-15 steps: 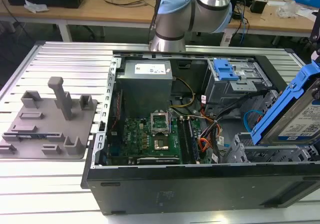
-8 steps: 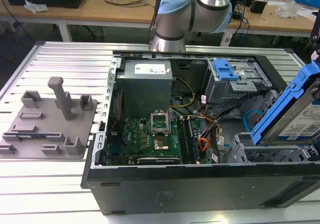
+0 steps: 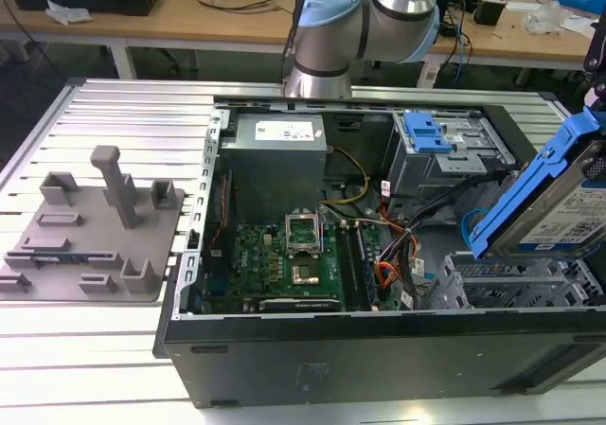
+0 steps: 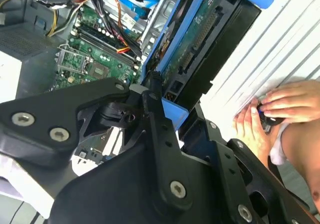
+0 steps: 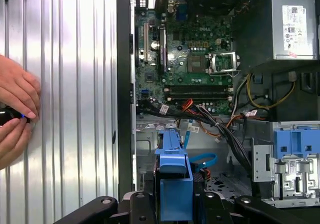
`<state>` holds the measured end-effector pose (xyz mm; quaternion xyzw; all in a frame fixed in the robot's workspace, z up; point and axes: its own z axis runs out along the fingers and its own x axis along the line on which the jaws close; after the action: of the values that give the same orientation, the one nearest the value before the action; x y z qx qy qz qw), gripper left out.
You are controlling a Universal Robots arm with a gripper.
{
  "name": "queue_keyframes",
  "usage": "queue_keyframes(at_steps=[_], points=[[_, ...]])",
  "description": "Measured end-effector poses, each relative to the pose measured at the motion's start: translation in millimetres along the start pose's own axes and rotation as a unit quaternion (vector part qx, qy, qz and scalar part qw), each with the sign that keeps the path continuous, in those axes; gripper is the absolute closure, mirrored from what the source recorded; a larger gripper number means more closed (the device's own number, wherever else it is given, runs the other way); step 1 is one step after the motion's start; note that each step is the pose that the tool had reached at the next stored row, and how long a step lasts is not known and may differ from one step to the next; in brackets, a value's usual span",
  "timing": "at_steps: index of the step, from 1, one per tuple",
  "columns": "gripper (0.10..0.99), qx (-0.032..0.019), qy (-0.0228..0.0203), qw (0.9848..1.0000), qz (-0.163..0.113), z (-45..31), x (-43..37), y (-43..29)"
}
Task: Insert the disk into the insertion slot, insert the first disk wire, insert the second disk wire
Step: 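Insert the disk into the insertion slot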
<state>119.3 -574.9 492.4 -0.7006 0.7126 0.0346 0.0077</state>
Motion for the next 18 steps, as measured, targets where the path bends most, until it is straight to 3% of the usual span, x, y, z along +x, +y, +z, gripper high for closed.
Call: queue_keyframes(at_steps=[4, 6, 8, 15, 18], points=[[0.722, 0.0006, -0.0005, 1.0, 0.0, 0.0, 0.1, 0.4], [0.722, 0.0087, -0.0005, 1.0, -0.001, 0.0, 0.1, 1.6], [0.722, 0.0125, -0.0007, 0.9999, -0.001, 0.1, 0.2, 2.4], [0.722, 0.0128, -0.0007, 0.9999, -0.001, 0.3, -0.8, 3.1], [0.722, 0.0128, 0.0, 0.9999, -0.001, 1.2, -7.6, 3.2]])
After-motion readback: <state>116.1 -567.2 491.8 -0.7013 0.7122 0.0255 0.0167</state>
